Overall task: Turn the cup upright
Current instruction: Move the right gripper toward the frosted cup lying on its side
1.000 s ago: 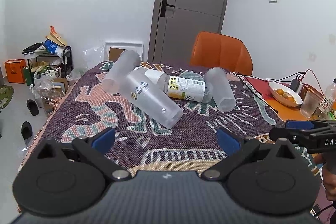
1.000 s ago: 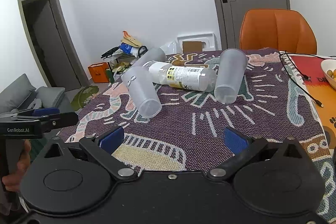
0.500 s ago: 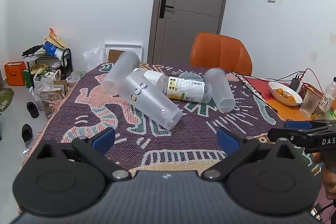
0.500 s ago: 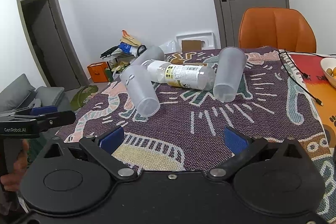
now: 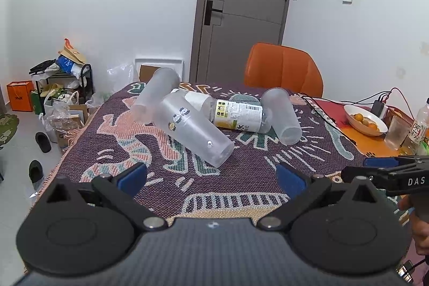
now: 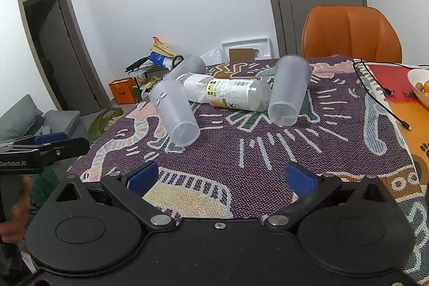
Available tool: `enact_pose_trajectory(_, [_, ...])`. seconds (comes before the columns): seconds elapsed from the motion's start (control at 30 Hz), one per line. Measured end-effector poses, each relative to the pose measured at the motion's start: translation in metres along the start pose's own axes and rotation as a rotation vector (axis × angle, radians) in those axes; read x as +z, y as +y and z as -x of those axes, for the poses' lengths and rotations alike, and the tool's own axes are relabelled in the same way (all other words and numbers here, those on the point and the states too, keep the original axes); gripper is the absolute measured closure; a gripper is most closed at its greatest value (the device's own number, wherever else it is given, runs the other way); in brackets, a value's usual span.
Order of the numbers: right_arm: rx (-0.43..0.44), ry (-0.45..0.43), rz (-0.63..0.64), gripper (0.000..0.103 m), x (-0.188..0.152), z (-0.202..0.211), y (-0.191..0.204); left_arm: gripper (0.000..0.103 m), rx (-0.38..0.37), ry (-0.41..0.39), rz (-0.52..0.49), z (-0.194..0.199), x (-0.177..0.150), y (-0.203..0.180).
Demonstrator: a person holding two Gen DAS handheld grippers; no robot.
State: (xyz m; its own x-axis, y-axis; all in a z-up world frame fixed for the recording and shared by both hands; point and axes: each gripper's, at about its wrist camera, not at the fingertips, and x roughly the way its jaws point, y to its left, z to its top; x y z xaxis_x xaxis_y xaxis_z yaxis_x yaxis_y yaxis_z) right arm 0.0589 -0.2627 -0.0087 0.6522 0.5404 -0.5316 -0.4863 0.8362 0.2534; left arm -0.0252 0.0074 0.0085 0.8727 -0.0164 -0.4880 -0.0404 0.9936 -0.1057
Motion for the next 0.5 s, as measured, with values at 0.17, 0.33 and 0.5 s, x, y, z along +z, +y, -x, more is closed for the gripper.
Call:
enact_pose_trajectory(0.17, [-0.003, 0.021, -0.015, 0.000, -0.002, -0.010, -0.005, 0.001, -0.001, 0.017, 0.014, -0.009, -0.003, 0.003])
enact_pose_trajectory(0.33, [0.000, 0.044, -0.033, 0.000, -0.002, -0.022, -0.008, 0.001, 0.008, 0.038, 0.054, -0.022, -0.004, 0.010])
enact_pose_trajectory(0.5, [-0.001, 0.061, -0.038, 0.000, 0.001, -0.036, -0.011, 0.001, 0.001, 0.058, 0.088, -0.041, -0.006, 0.017])
